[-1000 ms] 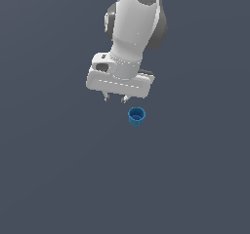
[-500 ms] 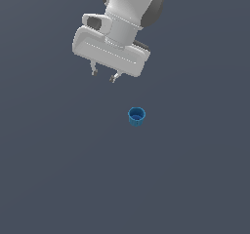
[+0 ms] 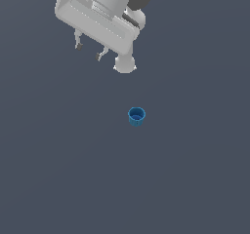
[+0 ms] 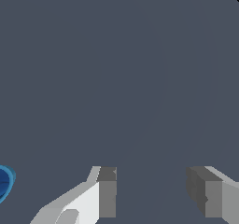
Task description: Pick up the object and move it to a goal position.
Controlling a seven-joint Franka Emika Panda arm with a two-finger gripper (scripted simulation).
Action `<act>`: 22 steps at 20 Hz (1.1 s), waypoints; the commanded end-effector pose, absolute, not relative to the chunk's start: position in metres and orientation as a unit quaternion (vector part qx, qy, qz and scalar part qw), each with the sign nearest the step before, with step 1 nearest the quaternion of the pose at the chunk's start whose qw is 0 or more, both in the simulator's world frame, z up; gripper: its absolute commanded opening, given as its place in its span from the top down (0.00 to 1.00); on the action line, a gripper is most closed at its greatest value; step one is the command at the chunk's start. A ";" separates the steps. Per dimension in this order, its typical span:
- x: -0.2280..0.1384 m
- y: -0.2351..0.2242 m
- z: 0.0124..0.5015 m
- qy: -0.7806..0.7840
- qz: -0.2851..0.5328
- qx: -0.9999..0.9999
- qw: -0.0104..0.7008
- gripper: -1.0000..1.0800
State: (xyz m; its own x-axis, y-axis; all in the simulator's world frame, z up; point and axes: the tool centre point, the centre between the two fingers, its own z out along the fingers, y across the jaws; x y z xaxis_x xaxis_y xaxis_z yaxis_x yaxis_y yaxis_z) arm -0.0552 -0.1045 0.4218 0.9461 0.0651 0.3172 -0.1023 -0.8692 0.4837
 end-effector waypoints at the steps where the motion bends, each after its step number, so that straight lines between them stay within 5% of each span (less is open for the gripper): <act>1: -0.063 -0.115 0.434 -0.016 0.176 0.948 0.266 0.38; 22: -0.098 -0.194 0.444 -0.059 0.258 0.918 0.294 0.38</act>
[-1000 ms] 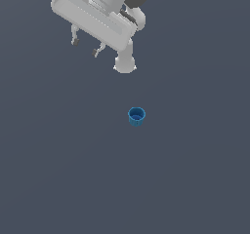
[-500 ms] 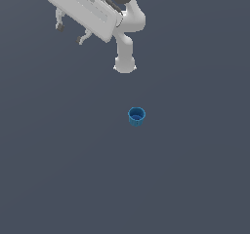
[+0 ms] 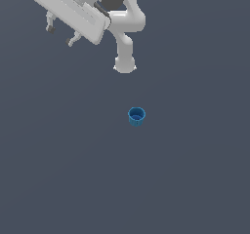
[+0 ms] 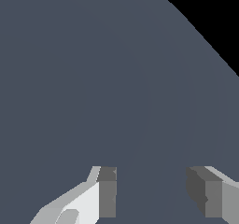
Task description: Pick up the object and move it to a goal position.
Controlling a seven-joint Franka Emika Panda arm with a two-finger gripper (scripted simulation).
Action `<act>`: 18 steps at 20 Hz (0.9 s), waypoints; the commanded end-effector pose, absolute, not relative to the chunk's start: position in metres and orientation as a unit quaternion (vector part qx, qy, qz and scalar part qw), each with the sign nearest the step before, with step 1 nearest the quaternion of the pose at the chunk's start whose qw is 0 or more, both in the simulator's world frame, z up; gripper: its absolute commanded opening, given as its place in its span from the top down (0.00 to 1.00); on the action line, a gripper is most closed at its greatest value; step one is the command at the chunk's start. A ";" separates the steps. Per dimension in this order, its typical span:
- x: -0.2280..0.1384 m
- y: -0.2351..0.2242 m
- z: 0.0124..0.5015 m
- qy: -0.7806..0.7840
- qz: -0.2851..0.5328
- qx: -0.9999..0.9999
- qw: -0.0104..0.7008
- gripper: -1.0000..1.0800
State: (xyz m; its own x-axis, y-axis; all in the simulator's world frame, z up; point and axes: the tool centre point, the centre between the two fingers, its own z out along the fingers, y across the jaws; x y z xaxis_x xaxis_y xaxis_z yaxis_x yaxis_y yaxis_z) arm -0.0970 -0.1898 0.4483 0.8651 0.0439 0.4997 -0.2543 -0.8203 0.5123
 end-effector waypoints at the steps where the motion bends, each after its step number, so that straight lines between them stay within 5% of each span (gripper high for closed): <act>1: -0.098 -0.196 0.441 -0.060 0.261 0.918 0.293 0.38; 18: -0.080 -0.196 0.344 -0.061 0.307 0.913 0.262 0.38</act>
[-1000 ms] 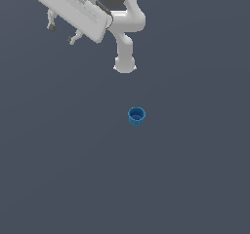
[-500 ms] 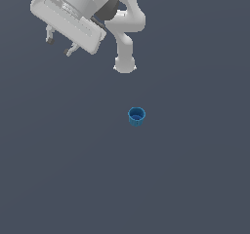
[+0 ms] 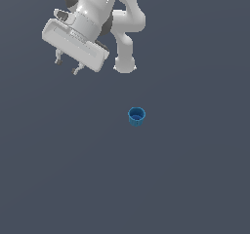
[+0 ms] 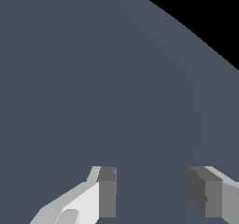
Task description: Pick up the object and move it to a goal position.
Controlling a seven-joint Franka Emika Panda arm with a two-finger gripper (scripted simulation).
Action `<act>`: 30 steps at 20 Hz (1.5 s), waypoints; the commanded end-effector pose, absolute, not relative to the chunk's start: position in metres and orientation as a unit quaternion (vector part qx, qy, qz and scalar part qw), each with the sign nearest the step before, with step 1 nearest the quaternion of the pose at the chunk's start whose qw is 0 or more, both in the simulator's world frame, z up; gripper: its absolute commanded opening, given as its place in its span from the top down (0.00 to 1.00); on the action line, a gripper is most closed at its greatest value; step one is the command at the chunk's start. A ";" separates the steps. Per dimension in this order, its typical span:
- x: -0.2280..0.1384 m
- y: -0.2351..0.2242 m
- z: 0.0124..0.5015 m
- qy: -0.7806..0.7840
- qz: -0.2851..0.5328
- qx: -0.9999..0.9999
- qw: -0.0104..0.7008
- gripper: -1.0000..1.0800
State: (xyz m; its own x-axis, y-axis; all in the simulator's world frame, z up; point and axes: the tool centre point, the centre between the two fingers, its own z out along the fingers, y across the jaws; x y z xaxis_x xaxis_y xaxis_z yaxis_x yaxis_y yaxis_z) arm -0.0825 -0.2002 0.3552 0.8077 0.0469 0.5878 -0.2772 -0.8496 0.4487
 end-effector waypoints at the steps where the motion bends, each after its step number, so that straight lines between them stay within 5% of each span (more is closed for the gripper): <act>1: -0.078 -0.193 0.336 -0.060 0.310 0.913 0.259 0.38; 13: -0.061 -0.126 0.239 -0.036 0.341 0.915 0.211 0.38; 30: -0.081 0.041 0.120 0.013 0.385 0.916 0.111 0.38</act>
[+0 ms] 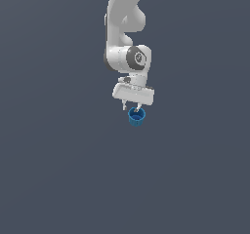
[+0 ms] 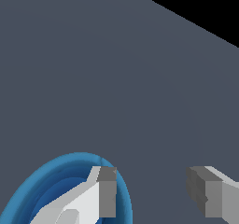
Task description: Pick up the object and move it to a goal position.
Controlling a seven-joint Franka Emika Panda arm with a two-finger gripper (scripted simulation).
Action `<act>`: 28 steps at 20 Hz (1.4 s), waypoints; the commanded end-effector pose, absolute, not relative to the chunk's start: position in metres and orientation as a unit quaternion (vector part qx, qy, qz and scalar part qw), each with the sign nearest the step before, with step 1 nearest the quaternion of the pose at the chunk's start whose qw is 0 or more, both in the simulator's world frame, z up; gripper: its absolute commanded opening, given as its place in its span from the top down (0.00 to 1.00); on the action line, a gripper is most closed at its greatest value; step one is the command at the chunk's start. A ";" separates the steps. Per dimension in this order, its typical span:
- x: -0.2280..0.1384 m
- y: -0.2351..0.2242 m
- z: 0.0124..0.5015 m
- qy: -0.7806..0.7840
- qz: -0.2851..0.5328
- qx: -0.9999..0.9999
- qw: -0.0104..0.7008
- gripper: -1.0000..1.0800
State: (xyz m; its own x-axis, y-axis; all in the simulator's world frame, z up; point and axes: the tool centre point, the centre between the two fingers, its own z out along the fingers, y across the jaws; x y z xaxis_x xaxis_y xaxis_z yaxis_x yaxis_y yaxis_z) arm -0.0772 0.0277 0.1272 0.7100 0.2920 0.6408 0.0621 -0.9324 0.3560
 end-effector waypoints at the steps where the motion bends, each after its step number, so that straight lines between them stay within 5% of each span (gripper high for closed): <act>1: -0.084 0.049 0.116 0.015 0.387 0.916 0.106 0.38; 11: -0.101 0.098 0.095 0.027 0.396 0.915 0.074 0.38; 28: -0.105 0.104 0.089 0.029 0.397 0.915 0.066 0.38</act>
State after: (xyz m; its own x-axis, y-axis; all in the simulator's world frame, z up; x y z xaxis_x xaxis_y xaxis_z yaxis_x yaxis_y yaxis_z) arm -0.1060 0.1043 0.0898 0.6688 0.3086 0.6764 0.1432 -0.9462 0.2901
